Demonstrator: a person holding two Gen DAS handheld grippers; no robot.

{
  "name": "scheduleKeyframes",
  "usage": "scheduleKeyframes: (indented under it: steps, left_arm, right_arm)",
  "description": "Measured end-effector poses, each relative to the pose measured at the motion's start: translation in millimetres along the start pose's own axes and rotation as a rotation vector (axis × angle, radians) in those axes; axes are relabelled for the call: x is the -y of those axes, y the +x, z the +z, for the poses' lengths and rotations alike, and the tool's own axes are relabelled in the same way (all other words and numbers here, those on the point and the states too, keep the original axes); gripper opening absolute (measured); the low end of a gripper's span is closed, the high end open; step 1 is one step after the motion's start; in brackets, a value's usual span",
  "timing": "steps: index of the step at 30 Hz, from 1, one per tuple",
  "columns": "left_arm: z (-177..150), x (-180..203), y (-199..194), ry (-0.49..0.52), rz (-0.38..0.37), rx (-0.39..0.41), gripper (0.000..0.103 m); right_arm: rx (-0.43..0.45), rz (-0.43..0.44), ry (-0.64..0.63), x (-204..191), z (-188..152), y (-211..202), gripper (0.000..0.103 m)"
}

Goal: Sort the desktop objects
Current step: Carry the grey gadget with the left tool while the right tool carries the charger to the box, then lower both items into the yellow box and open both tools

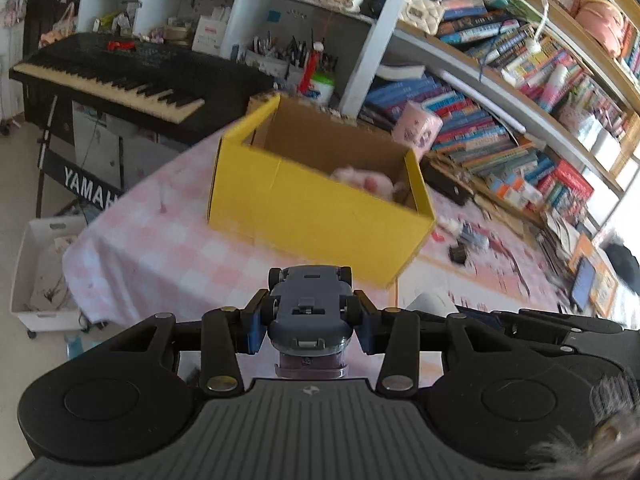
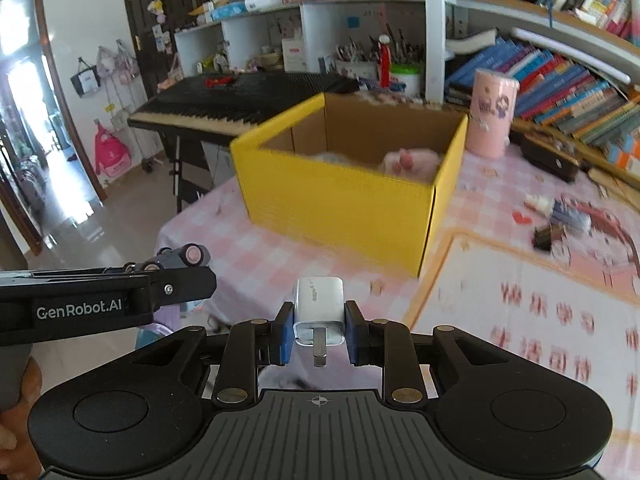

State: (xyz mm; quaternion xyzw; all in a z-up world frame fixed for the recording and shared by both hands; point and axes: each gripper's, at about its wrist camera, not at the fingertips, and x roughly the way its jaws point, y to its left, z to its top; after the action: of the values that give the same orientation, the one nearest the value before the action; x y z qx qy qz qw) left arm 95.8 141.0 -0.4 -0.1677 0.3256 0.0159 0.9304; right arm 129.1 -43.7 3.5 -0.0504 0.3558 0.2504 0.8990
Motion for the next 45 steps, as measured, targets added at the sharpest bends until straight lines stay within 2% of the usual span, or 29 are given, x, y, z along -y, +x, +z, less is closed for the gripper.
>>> scheduleKeyframes:
  steps: [4,10,14,18,24,29,32,37,44,45]
  left_arm:
    - [31,7,19,-0.024,0.02,0.037,0.041]
    - [81,28,51,0.006,0.045,0.1,0.041]
    - [107,37,86,0.046,0.08,0.097,0.041]
    - [128,35,130,0.046,0.089,0.035,0.041]
    - [150,33,202,0.045,0.18,-0.087,0.041]
    - [158,31,245,0.049,0.174,-0.216,0.041]
    - [157,32,258,0.052,0.187,-0.25,0.041]
    - [156,41,264,0.128,0.189,-0.269,0.041]
    - [156,41,263,0.139,0.175,-0.275,0.042]
    - [156,41,260,0.138,0.175,-0.263,0.045]
  right_arm:
    - [0.046,0.019,-0.019,18,28,9,0.025]
    - [0.106,0.046,-0.039,47,75,30,0.025]
    - [0.125,0.043,-0.082,61,101,55,0.025]
    - [0.051,0.08,-0.111,72,120,93,0.025]
    - [-0.116,0.088,-0.192,73,128,156,0.025]
    - [-0.248,0.112,-0.257,72,129,190,0.024]
    - [-0.296,0.123,-0.283,69,129,200,0.024]
    - [-0.339,0.122,-0.306,64,126,209,0.024]
    - [-0.347,0.096,-0.3,64,126,208,0.025]
    - [-0.331,0.094,-0.292,64,126,205,0.027]
